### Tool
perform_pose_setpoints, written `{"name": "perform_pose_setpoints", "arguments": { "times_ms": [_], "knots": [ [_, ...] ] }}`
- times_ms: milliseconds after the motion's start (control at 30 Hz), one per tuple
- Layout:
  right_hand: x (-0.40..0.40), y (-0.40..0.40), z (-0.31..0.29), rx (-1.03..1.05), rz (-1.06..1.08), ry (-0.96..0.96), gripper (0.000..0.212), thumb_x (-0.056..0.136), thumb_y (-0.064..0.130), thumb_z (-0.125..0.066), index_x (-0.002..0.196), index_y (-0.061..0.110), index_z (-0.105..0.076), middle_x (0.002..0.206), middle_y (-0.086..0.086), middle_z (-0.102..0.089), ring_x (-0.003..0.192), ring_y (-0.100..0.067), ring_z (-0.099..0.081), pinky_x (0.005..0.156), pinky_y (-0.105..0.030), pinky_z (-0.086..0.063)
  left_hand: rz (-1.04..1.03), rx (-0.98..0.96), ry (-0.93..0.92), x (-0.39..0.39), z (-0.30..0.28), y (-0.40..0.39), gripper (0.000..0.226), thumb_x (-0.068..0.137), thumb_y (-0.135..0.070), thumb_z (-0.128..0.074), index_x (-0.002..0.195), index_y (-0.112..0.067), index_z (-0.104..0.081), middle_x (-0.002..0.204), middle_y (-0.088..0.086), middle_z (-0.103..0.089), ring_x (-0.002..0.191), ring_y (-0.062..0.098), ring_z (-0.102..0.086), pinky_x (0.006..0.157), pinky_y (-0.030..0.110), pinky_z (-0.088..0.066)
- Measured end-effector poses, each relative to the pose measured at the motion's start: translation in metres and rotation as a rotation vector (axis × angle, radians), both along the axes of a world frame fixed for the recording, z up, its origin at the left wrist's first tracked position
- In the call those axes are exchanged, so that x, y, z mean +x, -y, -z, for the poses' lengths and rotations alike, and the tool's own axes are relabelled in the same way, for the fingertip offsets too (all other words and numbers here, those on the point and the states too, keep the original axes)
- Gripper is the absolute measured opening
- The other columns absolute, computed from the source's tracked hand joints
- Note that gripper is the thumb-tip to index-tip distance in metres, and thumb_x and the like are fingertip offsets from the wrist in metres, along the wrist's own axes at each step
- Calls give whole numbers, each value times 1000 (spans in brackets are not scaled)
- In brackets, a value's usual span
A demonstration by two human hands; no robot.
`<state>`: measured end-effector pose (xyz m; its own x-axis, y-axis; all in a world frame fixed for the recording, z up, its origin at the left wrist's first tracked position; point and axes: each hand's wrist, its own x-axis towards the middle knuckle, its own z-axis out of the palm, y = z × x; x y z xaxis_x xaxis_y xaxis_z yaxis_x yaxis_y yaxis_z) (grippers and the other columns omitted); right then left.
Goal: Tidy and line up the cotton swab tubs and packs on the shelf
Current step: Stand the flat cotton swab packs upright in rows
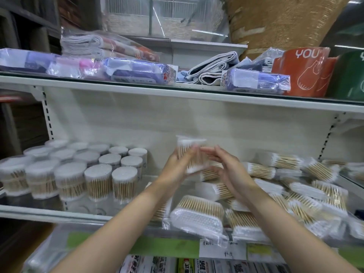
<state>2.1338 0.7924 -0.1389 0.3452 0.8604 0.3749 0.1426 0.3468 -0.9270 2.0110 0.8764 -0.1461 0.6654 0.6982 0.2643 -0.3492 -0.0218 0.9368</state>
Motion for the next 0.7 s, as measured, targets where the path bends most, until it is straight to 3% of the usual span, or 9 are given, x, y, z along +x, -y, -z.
{"name": "perform_pose_setpoints", "arguments": {
  "times_ms": [100, 167, 267, 400, 467, 600, 700],
  "knots": [
    [7, -5, 2, -55, 64, 98, 21, 92, 26, -53, 98, 32, -72, 122, -2, -60, 114, -13, -55, 100, -34, -42, 123, -319, 112, -3, 0, -3, 48, 94, -43, -43, 115, -2, -59, 109, 21, -68, 98, 32, -67, 83, 43, -56],
    [9, -7, 4, -73, 36, 58, 21, 90, 17, -55, 96, 27, -72, 111, 1, -67, 106, -15, -59, 95, -34, -45, 174, -465, 143, -7, 1, -3, 53, 95, -48, -37, 110, -2, -60, 105, 23, -68, 92, 34, -67, 73, 44, -57],
    [9, -6, 2, -62, -15, -33, 19, 92, 15, -54, 96, 22, -72, 95, 5, -71, 90, -9, -64, 82, -27, -50, 208, -557, 148, -10, 0, -6, 61, 94, -52, -33, 114, 0, -57, 113, 29, -62, 96, 39, -62, 66, 43, -57],
    [10, -4, 4, -56, -50, -84, 18, 93, 18, -54, 101, 17, -70, 98, -3, -70, 85, -9, -65, 63, -20, -53, 218, -591, 144, -7, 4, -9, 62, 94, -52, -33, 115, 1, -56, 108, 28, -63, 88, 38, -65, 57, 40, -59],
    [12, -4, 6, -45, -61, -75, 18, 93, 16, -54, 102, 18, -69, 105, -5, -69, 90, -12, -65, 69, -23, -54, 227, -571, 151, -6, 5, -10, 57, 94, -48, -35, 113, 0, -58, 106, 27, -64, 88, 39, -66, 61, 42, -58],
    [15, -4, 9, -36, -38, -14, 32, 90, 2, -53, 91, 29, -71, 119, -9, -63, 107, -22, -62, 89, -32, -50, 270, -479, 199, -9, 5, -10, 50, 84, -34, -37, 114, 0, -56, 109, 27, -65, 99, 41, -62, 90, 57, -45],
    [11, -2, 9, -28, 37, 110, 32, 88, 1, -56, 88, 30, -69, 123, -3, -54, 117, -16, -53, 94, -20, -44, 314, -432, 308, -10, 8, -10, 53, 67, -23, -50, 116, -2, -55, 111, 23, -64, 101, 39, -61, 94, 58, -45]
  ]
}}
